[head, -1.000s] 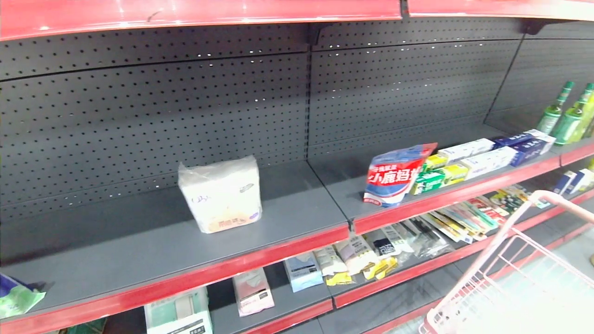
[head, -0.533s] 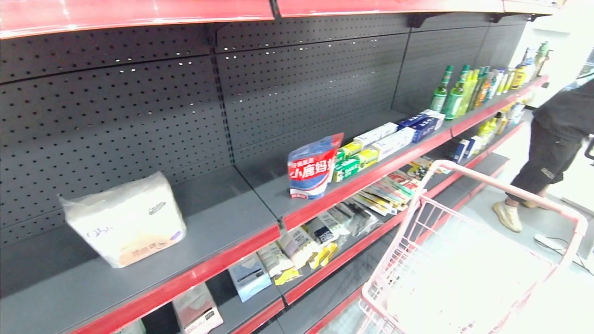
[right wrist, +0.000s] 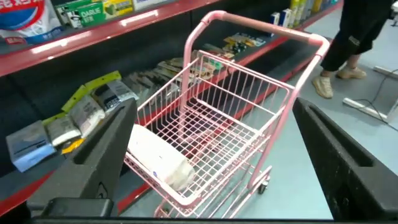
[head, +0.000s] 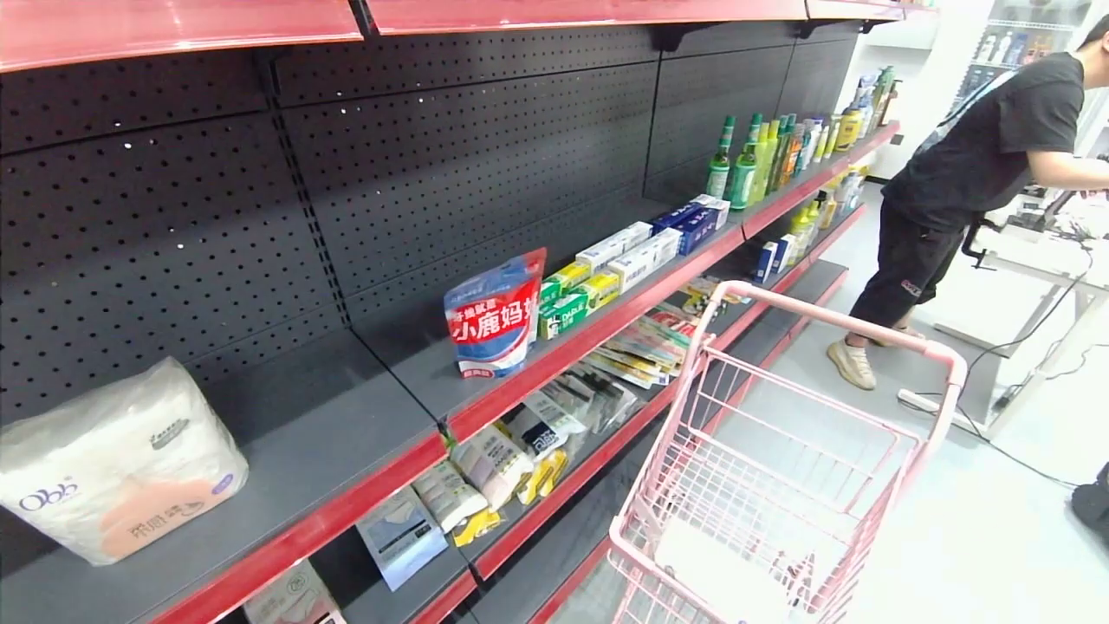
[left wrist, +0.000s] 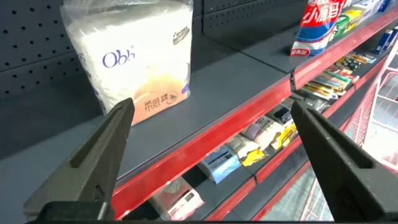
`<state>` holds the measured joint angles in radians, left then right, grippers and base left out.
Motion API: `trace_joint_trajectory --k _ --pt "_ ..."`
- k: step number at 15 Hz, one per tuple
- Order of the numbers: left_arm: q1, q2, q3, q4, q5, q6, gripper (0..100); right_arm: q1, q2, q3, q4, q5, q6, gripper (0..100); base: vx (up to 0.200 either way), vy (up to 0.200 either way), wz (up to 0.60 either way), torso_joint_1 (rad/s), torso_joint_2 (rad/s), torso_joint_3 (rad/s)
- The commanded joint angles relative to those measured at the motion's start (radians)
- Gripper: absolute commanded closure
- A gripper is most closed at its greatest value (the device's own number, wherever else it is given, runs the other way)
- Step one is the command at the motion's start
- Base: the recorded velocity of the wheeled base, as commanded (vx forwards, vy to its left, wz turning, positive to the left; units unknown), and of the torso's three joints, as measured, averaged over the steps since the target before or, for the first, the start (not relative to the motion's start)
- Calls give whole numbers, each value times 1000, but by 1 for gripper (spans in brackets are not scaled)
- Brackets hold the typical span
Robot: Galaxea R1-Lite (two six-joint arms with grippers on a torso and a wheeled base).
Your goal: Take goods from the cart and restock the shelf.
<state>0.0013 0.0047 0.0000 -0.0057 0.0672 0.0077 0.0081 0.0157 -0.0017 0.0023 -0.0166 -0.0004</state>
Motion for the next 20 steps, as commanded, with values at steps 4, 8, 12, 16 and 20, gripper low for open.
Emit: trace_joint_trajectory --k 4,8,12,16,20 --pt "0 0 0 0 0 0 0 21 67 -84 -18 49 10 0 0 0 0 0 0 0" --pt "0 0 0 0 0 2 0 49 676 -692 11 3 220 0 0 0 0 0 0 0" --pt "0 0 0 0 0 2 0 -60 1164 -627 19 -65 115 0 0 0 0 0 0 0" --pt "0 0 0 0 0 3 0 62 1580 -643 13 76 -67 0 0 0 0 0 0 0" --pt "0 0 0 0 0 3 0 219 1860 -699 5 81 -115 0 0 0 0 0 0 0"
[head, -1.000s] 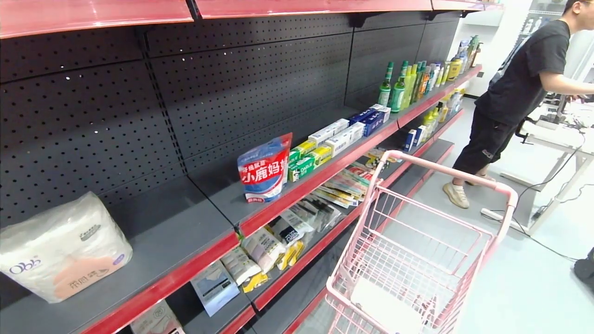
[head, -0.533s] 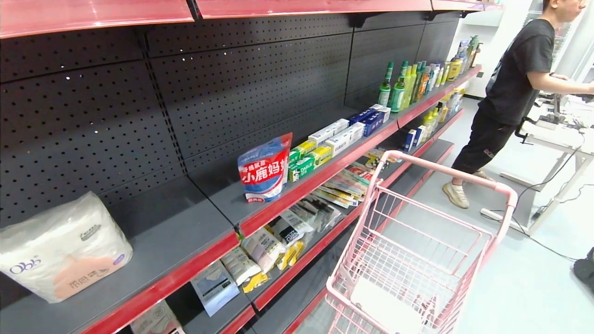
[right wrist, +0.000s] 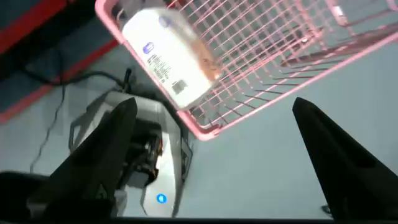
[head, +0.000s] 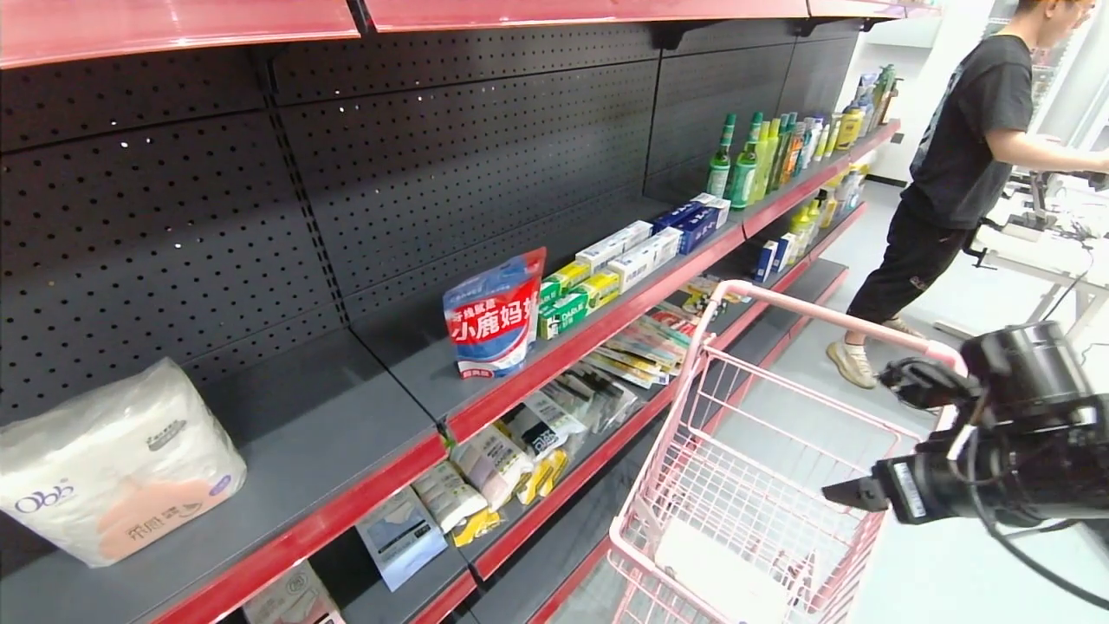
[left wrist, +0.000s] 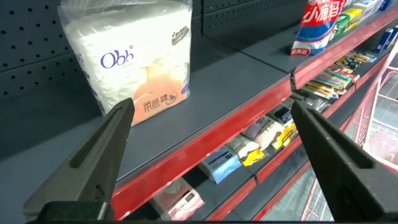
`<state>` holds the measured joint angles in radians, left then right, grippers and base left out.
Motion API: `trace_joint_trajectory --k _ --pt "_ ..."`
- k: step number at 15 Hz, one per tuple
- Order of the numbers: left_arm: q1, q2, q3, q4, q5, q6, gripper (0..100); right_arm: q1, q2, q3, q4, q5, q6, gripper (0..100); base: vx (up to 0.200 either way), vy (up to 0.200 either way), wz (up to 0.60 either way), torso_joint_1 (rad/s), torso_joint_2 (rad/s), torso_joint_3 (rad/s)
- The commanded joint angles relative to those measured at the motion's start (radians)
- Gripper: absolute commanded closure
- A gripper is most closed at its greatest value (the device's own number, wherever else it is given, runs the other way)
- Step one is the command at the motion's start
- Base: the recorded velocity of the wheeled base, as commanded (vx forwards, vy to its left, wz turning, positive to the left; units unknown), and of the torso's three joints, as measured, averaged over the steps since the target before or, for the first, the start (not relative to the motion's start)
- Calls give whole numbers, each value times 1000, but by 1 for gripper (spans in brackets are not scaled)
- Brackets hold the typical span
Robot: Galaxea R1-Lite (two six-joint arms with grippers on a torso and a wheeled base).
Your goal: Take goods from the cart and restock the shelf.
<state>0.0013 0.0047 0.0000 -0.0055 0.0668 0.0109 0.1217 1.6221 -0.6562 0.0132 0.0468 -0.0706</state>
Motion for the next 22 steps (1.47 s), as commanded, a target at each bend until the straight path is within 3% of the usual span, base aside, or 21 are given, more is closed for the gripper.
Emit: trace_joint_trajectory --k 1,5,8,22 --pt "0 0 0 -1 1 0 0 138 289 -82 -7 25 -61 0 0 0 0 0 0 0" --pt "0 0 0 -1 1 0 0 250 426 -178 -6 39 -63 0 0 0 0 0 0 0" --pt "0 0 0 -1 1 0 0 274 470 -177 -21 27 -72 0 0 0 0 0 0 0" --pt "0 0 0 -1 1 0 0 286 587 -260 -70 -24 -253 0 0 0 0 -106 245 133"
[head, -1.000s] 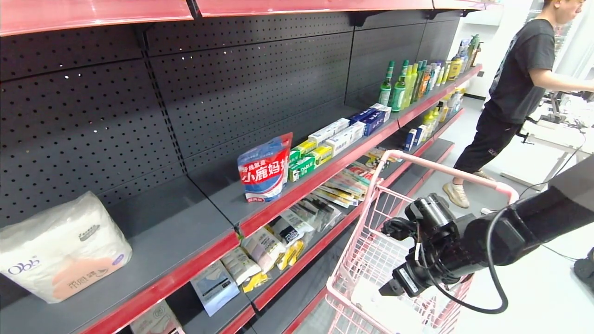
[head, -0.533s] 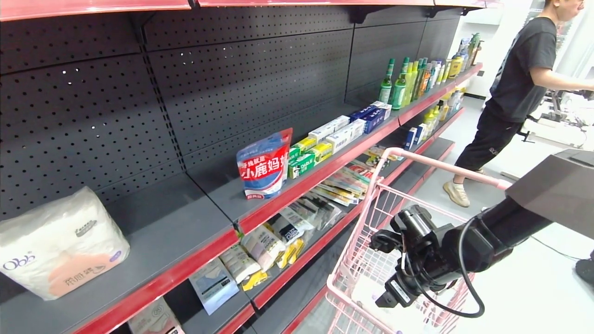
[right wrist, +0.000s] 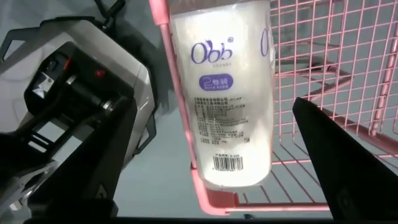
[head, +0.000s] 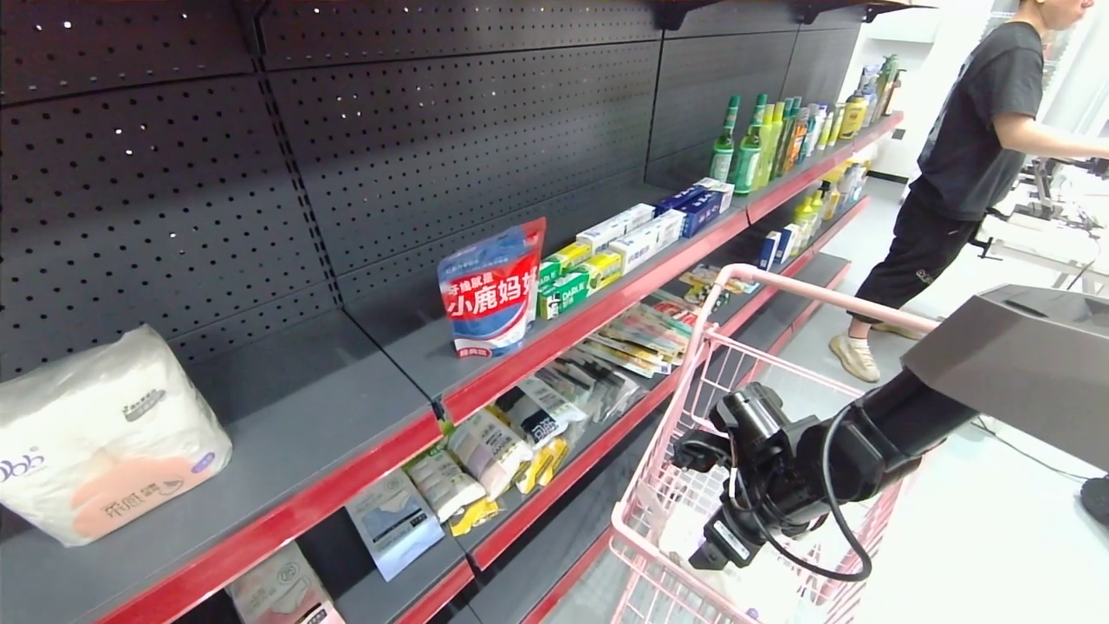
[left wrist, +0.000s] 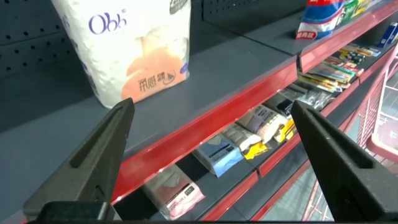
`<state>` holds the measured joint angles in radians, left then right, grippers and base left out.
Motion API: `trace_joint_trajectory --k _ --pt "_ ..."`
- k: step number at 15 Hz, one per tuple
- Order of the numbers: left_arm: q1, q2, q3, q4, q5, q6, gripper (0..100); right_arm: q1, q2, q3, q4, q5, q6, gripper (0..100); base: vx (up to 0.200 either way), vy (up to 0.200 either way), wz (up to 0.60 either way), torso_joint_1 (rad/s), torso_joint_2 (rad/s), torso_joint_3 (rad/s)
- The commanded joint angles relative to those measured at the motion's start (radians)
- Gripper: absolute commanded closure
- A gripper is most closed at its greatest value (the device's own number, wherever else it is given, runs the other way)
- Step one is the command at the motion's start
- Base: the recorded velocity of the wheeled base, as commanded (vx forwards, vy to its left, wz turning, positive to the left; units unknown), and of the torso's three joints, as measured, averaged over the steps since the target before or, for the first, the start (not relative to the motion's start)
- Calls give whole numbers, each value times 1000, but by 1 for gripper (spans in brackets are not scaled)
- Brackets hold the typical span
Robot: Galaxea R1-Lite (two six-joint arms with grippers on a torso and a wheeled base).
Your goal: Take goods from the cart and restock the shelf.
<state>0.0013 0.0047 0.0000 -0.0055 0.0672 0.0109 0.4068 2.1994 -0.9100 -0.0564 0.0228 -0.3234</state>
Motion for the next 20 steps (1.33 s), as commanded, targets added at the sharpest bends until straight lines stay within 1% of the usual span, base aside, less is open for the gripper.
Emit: trace_joint_trajectory --k 1,6,11,13,16,20 --pt "0 0 0 -1 0 0 0 1 11 -10 0 0 -6 0 0 0 0 -163 344 183" --pt "0 0 0 -1 0 0 0 -6 23 -38 0 0 -29 0 0 0 0 -150 340 197" --pt "0 0 0 -1 0 0 0 -8 54 -59 0 0 -36 0 0 0 0 -15 45 24" --pt "0 0 0 -1 0 0 0 -10 56 -59 0 2 -36 0 0 0 0 -124 305 173" --pt "0 0 0 -1 0 0 0 -26 56 -90 0 2 -45 0 0 0 0 -115 289 167" --pt "0 0 0 -1 0 0 0 -52 59 -118 1 2 -74 0 0 0 0 -5 18 12"
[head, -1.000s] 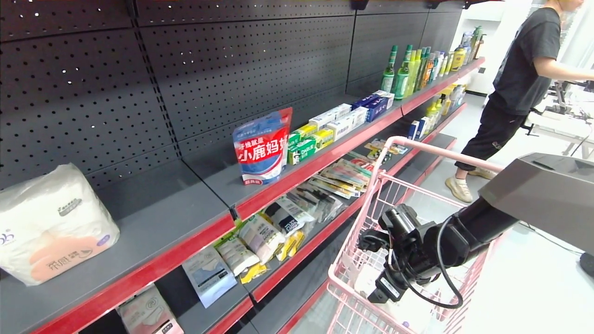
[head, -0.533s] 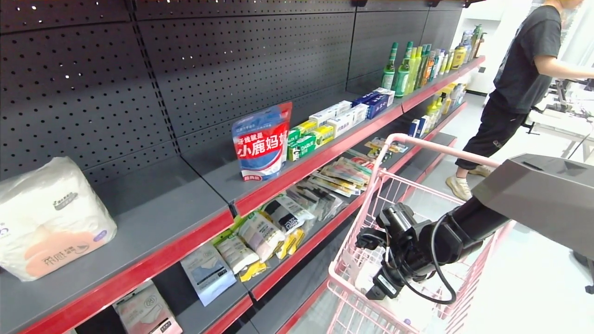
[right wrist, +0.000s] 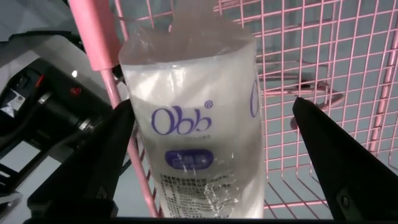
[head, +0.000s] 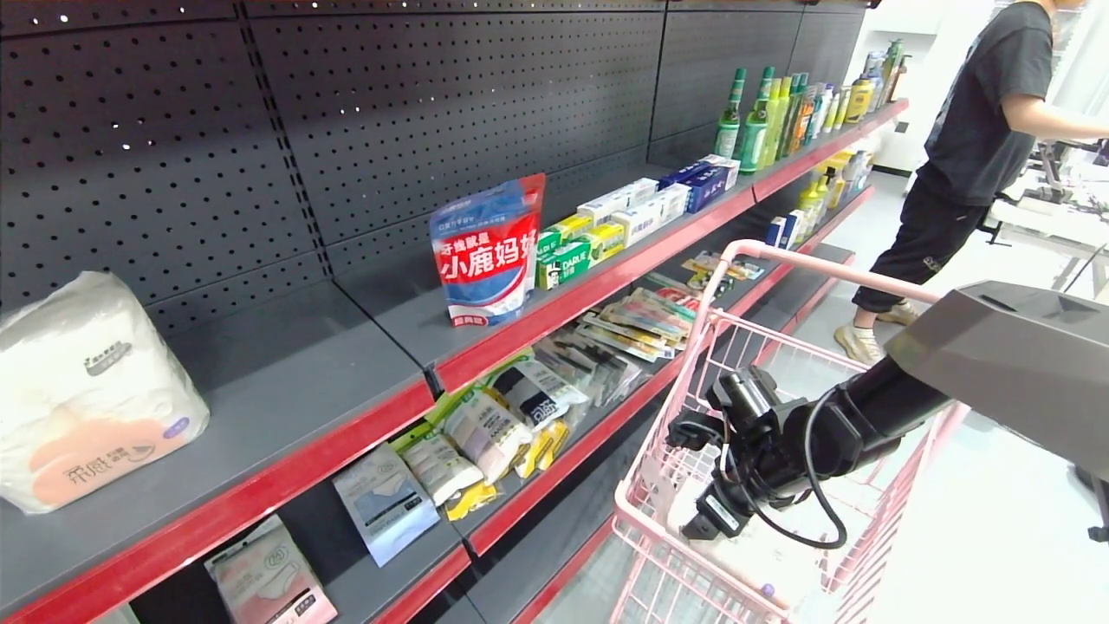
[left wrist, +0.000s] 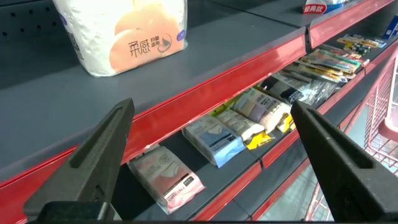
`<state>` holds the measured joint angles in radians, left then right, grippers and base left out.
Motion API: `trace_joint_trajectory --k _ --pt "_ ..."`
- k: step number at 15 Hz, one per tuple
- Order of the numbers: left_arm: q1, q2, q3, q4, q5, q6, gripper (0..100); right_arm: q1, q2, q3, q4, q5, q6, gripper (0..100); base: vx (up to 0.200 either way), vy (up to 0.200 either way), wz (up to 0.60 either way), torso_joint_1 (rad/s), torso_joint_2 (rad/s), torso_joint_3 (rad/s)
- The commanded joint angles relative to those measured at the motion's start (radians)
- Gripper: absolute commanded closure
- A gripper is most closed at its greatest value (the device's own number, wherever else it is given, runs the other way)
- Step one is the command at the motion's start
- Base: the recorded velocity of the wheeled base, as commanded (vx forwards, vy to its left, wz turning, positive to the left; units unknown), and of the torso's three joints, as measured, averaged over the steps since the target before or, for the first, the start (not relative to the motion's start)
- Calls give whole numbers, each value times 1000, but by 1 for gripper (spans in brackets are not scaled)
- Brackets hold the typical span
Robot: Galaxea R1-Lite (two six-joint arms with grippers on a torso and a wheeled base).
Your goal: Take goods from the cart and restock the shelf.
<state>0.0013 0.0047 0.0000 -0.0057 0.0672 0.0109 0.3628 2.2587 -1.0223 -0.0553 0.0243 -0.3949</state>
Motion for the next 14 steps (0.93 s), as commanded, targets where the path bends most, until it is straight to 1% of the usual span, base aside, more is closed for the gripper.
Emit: trace_joint_trajectory --k 1,3,7,12,14 --pt "0 0 0 0 0 0 0 -19 7 -5 3 0 -10 0 0 0 0 0 0 0" --pt "0 0 0 0 0 0 0 -30 16 -1 3 2 -30 0 0 0 0 0 0 0" --pt "0 0 0 0 0 0 0 -24 64 -16 0 6 -36 0 0 0 0 0 0 0" --pt "0 0 0 0 0 0 0 -28 104 -39 11 9 -111 0 0 0 0 0 0 0" --pt "0 0 0 0 0 0 0 -28 122 -70 20 8 -131 0 0 0 0 0 0 0"
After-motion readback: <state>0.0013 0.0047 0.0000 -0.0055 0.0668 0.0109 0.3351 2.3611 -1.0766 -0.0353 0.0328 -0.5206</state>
